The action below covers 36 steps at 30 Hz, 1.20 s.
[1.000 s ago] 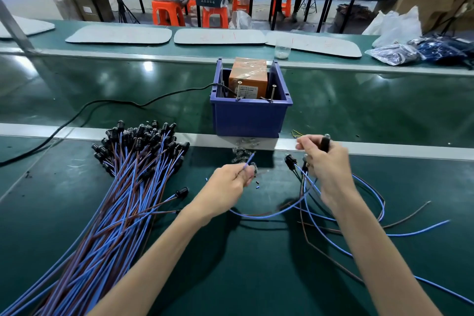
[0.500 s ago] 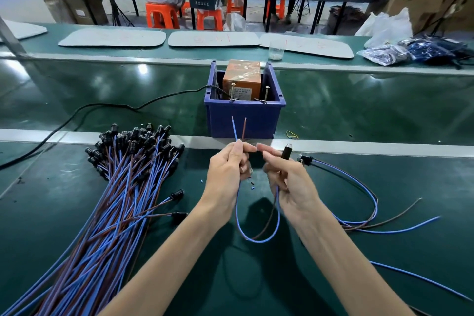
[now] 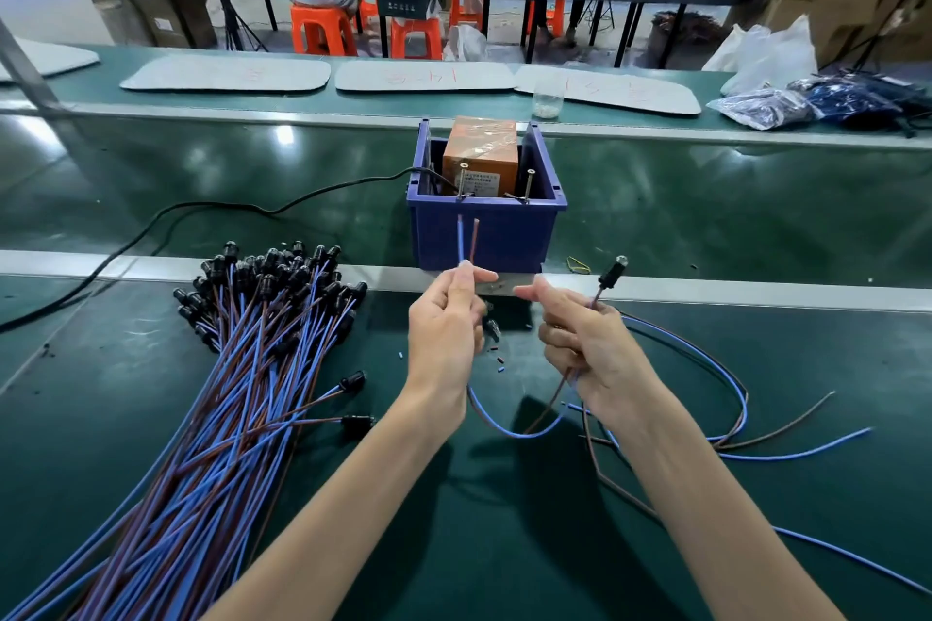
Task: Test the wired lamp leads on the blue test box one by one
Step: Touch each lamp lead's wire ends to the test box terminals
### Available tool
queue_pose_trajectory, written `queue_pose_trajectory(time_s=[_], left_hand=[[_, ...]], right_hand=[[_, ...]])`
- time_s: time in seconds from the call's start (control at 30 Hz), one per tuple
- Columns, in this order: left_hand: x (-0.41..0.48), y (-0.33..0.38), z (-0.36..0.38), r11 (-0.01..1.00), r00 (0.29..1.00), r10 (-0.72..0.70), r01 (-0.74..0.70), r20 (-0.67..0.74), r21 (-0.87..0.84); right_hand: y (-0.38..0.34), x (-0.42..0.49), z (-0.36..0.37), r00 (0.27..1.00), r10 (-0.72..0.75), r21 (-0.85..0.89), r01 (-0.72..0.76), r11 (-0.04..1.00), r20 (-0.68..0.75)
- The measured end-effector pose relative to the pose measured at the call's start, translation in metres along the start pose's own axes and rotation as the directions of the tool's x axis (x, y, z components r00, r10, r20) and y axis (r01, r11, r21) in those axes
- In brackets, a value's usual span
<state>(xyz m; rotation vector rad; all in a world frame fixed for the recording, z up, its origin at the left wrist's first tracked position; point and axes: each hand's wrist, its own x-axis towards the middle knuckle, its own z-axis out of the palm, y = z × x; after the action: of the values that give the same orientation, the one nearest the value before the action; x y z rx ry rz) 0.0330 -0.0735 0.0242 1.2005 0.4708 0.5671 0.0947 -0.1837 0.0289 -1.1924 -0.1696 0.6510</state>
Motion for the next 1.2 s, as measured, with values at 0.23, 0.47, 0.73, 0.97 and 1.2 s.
queue_pose_trajectory(time_s=[0.23, 0.47, 0.73, 0.97, 1.2], left_hand=[[-0.001, -0.010, 0.012, 0.992, 0.999, 0.028, -0.025, -0.021, 0.122], [-0.004, -0.010, 0.020, 0.978, 0.991, 0.132, -0.131, 0.001, 0.160], [0.000, -0.013, -0.002, 0.987, 0.999, 0.033, -0.030, -0.015, 0.159], [0.042, 0.009, -0.015, 0.986, 0.971, -0.162, 0.164, -0.174, 0.000], [0.057, 0.014, 0.009, 0.988, 0.945, -0.130, 0.096, -0.300, -0.125]], right_hand=[[0.010, -0.001, 0.019, 0.996, 0.021, 0.086, -0.013, 0.996, -0.086], [0.015, 0.001, 0.022, 0.999, 0.043, 0.270, -0.034, 0.962, -0.028], [0.013, 0.003, 0.020, 0.994, 0.014, 0.294, 0.020, 0.956, -0.112], [0.011, 0.011, 0.018, 0.955, -0.053, 0.108, 0.088, 0.990, -0.291], [-0.001, 0.039, 0.018, 0.916, -0.140, 0.075, 0.180, 0.981, -0.375]])
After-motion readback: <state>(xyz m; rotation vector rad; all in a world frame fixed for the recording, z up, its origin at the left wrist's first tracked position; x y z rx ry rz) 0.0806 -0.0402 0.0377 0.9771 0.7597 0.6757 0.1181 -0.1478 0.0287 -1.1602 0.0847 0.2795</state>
